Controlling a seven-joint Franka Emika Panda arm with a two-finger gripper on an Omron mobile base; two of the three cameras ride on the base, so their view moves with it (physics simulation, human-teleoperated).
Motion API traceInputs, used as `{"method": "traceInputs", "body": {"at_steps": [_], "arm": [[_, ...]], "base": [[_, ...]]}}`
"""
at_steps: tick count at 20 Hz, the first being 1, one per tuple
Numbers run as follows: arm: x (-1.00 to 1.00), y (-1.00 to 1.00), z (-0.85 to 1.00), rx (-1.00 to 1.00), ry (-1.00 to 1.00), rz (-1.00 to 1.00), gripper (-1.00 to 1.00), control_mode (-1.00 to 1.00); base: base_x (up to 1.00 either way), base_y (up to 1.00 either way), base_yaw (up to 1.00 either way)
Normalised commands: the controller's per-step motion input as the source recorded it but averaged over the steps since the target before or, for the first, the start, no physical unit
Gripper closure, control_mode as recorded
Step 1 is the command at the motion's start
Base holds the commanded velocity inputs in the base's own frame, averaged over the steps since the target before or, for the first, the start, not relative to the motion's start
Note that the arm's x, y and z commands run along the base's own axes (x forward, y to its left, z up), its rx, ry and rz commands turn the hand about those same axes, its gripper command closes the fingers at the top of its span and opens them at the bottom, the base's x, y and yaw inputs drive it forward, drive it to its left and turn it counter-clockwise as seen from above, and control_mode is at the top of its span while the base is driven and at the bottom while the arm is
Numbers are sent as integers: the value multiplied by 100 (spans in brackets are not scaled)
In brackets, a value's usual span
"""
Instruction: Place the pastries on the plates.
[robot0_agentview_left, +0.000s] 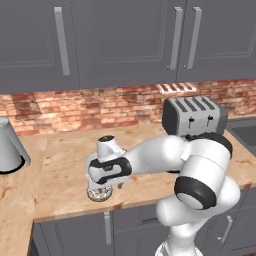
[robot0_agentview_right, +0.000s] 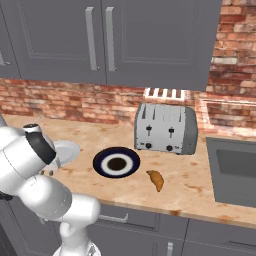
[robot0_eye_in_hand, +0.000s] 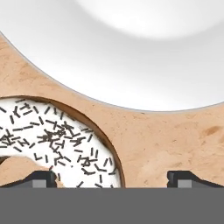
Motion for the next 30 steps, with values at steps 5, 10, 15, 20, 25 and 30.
{"method": "traceInputs", "body": {"at_steps": [5,10,15,20,25,30], "arm": [[0,0,-8,0,-3,0,-100,-100],[0,0,0,0,0,0,100,-100],[6,1,34,1,0,-4,100,-100],[8,0,93,12,-2,-5,100,-100],[17,-3,94,15,-8,-3,100,-100],[23,-13,7,3,-3,2,100,-100]], "base": [[0,0,0],[0,0,0],[0,0,0],[0,0,0],[0,0,0],[0,0,0]]}}
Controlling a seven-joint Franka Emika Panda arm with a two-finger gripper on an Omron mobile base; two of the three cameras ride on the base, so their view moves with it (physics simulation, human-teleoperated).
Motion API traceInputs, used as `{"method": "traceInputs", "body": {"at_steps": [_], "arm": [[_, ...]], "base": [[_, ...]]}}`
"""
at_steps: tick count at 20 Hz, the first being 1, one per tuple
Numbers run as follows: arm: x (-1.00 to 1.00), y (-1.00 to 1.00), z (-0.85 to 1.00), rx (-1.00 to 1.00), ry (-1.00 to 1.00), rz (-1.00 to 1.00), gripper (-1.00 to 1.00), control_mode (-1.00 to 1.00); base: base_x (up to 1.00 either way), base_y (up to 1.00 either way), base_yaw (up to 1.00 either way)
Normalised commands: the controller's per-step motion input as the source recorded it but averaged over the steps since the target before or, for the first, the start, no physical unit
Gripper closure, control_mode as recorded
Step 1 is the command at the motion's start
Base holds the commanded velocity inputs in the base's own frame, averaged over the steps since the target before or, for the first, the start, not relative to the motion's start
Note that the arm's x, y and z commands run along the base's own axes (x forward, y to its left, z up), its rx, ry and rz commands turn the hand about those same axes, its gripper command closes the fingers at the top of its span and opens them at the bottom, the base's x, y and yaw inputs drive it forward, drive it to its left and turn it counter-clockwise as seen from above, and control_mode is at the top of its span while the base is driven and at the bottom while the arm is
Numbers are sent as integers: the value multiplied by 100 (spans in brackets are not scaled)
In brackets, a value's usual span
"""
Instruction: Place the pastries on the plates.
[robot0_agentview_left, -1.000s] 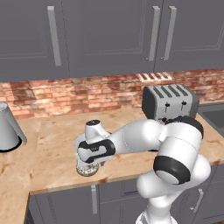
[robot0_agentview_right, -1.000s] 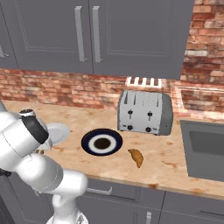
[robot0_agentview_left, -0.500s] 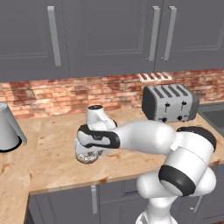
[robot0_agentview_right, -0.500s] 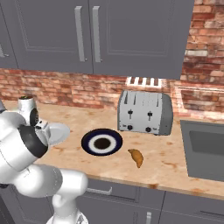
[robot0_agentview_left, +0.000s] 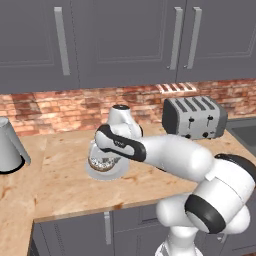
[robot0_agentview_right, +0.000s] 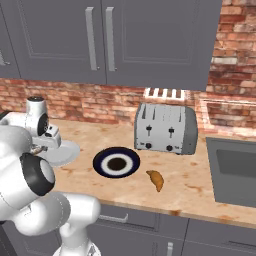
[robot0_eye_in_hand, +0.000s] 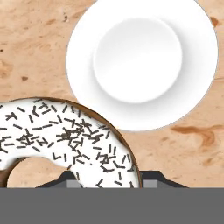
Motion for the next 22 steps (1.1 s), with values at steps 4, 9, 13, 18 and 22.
{"method": "traceInputs", "body": {"at_steps": [4,9,13,18,22], "arm": [[16,0,-24,-5,0,0,100,-100],[62,0,-33,-3,-3,0,100,-100],[72,-4,-24,0,-1,0,100,-100],[60,-6,-12,0,-3,0,100,-100],[29,0,-23,-4,-1,0,100,-100]], "base": [[0,0,0],[0,0,0],[0,0,0],[0,0,0],[0,0,0]]}}
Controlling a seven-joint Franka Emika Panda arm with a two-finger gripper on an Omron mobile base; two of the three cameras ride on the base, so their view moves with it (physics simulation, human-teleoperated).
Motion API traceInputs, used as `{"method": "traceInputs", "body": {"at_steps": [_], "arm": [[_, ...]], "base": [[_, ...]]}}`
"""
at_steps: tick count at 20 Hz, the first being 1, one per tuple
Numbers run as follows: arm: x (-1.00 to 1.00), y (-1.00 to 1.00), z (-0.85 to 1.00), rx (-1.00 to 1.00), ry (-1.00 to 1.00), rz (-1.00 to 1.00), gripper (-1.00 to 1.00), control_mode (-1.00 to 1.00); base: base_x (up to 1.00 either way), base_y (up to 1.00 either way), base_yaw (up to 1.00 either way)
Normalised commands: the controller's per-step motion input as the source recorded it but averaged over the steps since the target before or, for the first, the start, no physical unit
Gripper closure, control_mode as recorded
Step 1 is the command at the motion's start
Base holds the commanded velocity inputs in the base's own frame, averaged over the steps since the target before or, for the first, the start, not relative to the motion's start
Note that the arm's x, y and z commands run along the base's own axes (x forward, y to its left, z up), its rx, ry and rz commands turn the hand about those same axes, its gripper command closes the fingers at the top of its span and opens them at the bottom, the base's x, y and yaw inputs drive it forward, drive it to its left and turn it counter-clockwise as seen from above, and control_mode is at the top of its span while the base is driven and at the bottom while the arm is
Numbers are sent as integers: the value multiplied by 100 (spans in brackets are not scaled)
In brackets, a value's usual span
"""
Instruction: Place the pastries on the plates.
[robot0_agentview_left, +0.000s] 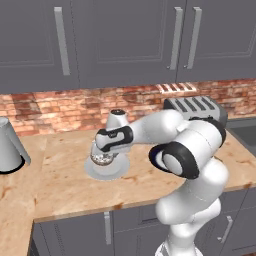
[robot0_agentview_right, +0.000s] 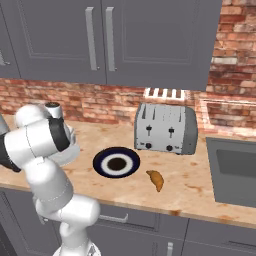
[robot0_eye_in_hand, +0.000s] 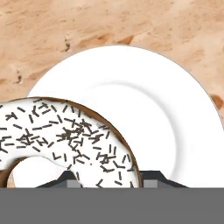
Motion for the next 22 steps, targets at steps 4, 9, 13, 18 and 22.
{"method": "traceInputs", "body": {"at_steps": [4,9,13,18,22], "arm": [[14,1,-34,-8,0,0,-100,-100],[0,0,0,0,0,0,-100,-100],[0,-2,7,2,-3,0,-100,-100],[-1,-27,43,5,-9,-2,-100,-100],[-32,-97,55,0,-9,-4,-100,-100]], "base": [[0,0,0],[0,0,0],[0,0,0],[0,0,0],[0,0,0]]}}
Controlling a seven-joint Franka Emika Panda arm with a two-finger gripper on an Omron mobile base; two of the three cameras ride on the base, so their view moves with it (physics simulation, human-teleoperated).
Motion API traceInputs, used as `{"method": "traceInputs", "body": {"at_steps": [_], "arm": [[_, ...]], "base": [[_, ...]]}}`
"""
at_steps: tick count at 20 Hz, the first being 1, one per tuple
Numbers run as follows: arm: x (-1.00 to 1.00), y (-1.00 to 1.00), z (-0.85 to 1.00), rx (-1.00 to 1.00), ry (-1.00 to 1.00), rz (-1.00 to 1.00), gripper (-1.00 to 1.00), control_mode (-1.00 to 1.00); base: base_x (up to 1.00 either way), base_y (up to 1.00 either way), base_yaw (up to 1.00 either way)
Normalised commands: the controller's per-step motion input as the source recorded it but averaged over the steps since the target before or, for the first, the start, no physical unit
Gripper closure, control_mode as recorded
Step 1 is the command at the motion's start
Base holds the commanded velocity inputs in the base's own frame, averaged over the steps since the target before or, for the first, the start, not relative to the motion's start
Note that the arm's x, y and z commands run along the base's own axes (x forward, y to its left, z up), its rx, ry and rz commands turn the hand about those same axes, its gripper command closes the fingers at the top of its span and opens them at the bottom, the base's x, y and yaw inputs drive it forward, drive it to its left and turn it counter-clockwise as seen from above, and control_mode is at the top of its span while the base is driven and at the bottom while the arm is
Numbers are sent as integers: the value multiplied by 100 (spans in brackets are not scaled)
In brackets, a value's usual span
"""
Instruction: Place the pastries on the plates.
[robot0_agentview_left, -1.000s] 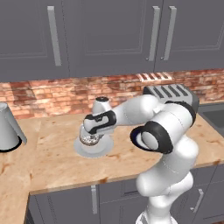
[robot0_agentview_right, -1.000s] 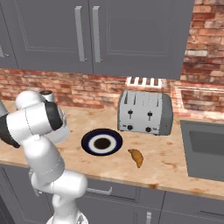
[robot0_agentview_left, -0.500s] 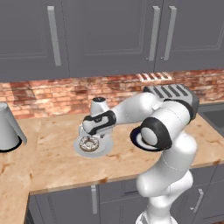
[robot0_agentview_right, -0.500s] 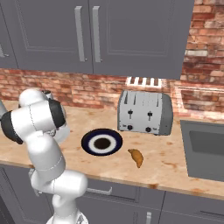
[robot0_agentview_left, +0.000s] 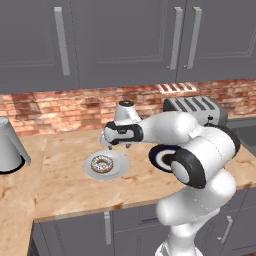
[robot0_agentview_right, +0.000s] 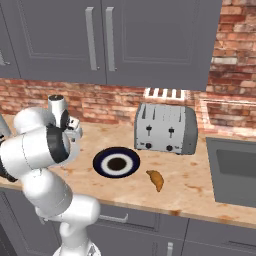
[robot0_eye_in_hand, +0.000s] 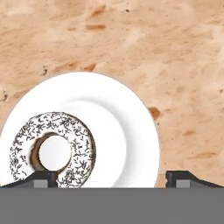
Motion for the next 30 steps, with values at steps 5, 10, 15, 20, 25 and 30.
{"method": "traceInputs", "body": {"at_steps": [5,10,15,20,25,30], "arm": [[-70,-100,50,0,-15,-4,-100,-100],[-72,-100,25,-4,-5,-2,-100,-100],[-90,-100,9,-5,-5,0,-100,-100],[-88,-100,6,-3,-2,0,-100,-100],[-63,-100,28,-8,-1,0,-100,-100],[-31,-100,22,-11,-4,0,-100,-100]], "base": [[0,0,0],[0,0,0],[0,0,0],[0,0,0],[0,0,0],[0,0,0]]}}
